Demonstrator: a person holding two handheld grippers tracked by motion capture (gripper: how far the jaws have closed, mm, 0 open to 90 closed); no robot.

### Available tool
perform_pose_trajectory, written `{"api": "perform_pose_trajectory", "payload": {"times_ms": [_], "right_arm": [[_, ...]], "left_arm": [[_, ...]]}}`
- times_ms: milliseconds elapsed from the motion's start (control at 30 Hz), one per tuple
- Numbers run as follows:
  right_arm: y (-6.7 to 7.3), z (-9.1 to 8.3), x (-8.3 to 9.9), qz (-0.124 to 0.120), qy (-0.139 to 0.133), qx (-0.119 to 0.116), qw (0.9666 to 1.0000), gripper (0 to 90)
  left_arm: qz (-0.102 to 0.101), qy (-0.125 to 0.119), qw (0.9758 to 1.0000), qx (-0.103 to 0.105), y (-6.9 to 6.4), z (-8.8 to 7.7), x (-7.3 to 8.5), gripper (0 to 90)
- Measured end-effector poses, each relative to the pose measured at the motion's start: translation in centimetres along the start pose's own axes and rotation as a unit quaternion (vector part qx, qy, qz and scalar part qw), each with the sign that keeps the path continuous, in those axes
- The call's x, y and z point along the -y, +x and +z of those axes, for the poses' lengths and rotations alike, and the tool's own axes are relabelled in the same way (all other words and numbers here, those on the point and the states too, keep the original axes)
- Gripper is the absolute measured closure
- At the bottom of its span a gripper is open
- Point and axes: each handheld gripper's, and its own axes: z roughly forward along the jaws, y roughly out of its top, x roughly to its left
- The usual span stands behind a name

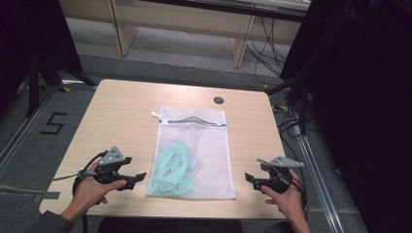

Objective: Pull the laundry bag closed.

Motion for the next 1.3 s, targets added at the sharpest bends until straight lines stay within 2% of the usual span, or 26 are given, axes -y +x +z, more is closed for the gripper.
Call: {"api": "perform_pose_trajectory", "payload": {"times_ms": [33, 67, 100, 167, 233, 267, 300, 367, 433, 467, 500, 567, 600, 633, 700, 767, 800, 833, 900, 933, 967, 1033, 1067, 1167, 1267, 1300], "right_arm": [[0.4, 0.0, 0.0, 0.016, 0.011, -0.001, 0.9998, 22.1], [0.4, 0.1, 0.0, 0.001, 0.011, -0.004, 0.9999, 21.8], [0.4, 0.1, 0.0, 0.001, 0.011, -0.004, 0.9999, 21.8], [0.5, 0.3, 0.0, -0.022, 0.010, -0.009, 0.9997, 20.6], [0.8, 0.2, 0.0, -0.007, 0.016, -0.016, 0.9997, 20.9], [0.7, 0.3, -0.1, -0.023, 0.005, -0.008, 0.9997, 21.2], [0.9, 0.2, -0.1, -0.007, 0.012, -0.014, 0.9998, 21.3], [1.0, 0.2, -0.1, -0.008, 0.006, -0.012, 0.9999, 21.7], [0.9, 0.2, -0.2, -0.017, 0.010, -0.018, 0.9996, 23.4], [0.7, 0.2, -0.3, -0.037, 0.007, -0.011, 0.9992, 24.1], [1.0, 0.3, -0.2, -0.021, 0.006, -0.015, 0.9997, 24.9], [1.0, 0.4, -0.3, -0.030, 0.010, -0.017, 0.9994, 26.1], [1.1, 0.4, -0.3, -0.031, 0.007, -0.012, 0.9994, 27.0], [1.1, 0.4, -0.4, -0.031, 0.010, -0.014, 0.9994, 28.8], [0.9, 0.5, -0.5, -0.052, 0.010, -0.017, 0.9985, 30.3], [1.2, 0.6, -0.6, -0.048, 0.019, -0.017, 0.9985, 32.8], [0.8, 0.8, -0.7, -0.073, 0.015, -0.016, 0.9971, 34.9], [1.1, 0.7, -0.8, -0.057, 0.022, -0.019, 0.9980, 37.2], [1.0, 0.9, -1.0, -0.066, 0.024, -0.035, 0.9969, 48.4], [1.0, 0.9, -1.0, -0.066, 0.024, -0.035, 0.9969, 48.4], [1.4, 1.3, -1.2, -0.078, 0.031, -0.065, 0.9943, 55.1], [2.1, 1.6, -1.3, -0.100, 0.052, -0.073, 0.9909, 60.7], [2.4, 2.0, -1.4, -0.123, 0.046, -0.070, 0.9888, 63.5], [3.2, 2.6, -1.6, -0.154, 0.054, -0.082, 0.9831, 71.5], [3.6, 3.0, -1.8, -0.166, 0.065, -0.088, 0.9801, 77.0], [3.8, 3.4, -2.1, -0.181, 0.068, -0.101, 0.9759, 81.6]], "left_arm": [[-0.010, -0.009, 0.9999, -0.004, -0.3, 0.2, 0.0, 19.3], [0.000, 0.000, 1.0000, 0.002, -0.2, 0.1, 0.0, 19.4], [0.000, 0.000, 1.0000, 0.002, -0.2, 0.1, 0.0, 19.5], [-0.002, -0.010, 0.9999, 0.000, -0.3, 0.3, 0.0, 19.6], [-0.006, -0.010, 0.9999, 0.000, -0.4, 0.3, 0.1, 19.6], [-0.006, -0.010, 0.9999, 0.000, -0.4, 0.3, 0.1, 19.6], [-0.009, -0.013, 0.9999, 0.001, -0.5, 0.4, 0.1, 19.6], [0.003, -0.003, 1.0000, -0.003, -0.4, 0.3, 0.0, 19.6], [-0.006, -0.007, 1.0000, 0.003, -0.5, 0.3, 0.0, 19.6], [-0.004, -0.006, 1.0000, 0.004, -0.6, 0.3, -0.1, 19.7], [0.008, -0.001, 1.0000, 0.004, -0.5, 0.3, -0.1, 19.7], [0.003, -0.007, 0.9999, 0.009, -0.8, 0.5, 0.0, 19.2], [0.017, -0.004, 0.9998, 0.009, -0.8, 0.6, 0.0, 18.3], [0.004, -0.008, 0.9999, 0.009, -1.0, 0.7, 0.0, 17.8], [0.012, 0.000, 0.9998, 0.012, -1.1, 0.8, -0.1, 18.1], [0.013, -0.001, 0.9999, 0.011, -1.4, 1.2, -0.2, 19.2], [0.017, 0.005, 0.9997, 0.016, -1.5, 1.3, -0.3, 20.0], [0.017, -0.001, 0.9998, 0.013, -1.8, 1.5, -0.3, 21.1], [0.024, 0.009, 0.9994, 0.024, -2.0, 1.9, -0.5, 23.0], [0.024, 0.009, 0.9994, 0.024, -2.0, 1.9, -0.5, 23.2], [0.023, 0.003, 0.9995, 0.022, -2.6, 2.3, -0.7, 23.4], [0.039, 0.010, 0.9988, 0.027, -2.9, 2.7, -0.8, 24.7], [0.041, 0.013, 0.9986, 0.030, -3.2, 2.9, -0.8, 25.9], [0.049, 0.021, 0.9981, 0.031, -3.7, 3.2, -0.9, 28.0], [0.058, 0.021, 0.9976, 0.033, -4.3, 3.7, -1.1, 32.3], [0.062, 0.021, 0.9971, 0.038, -4.6, 4.1, -1.2, 32.7]]}}
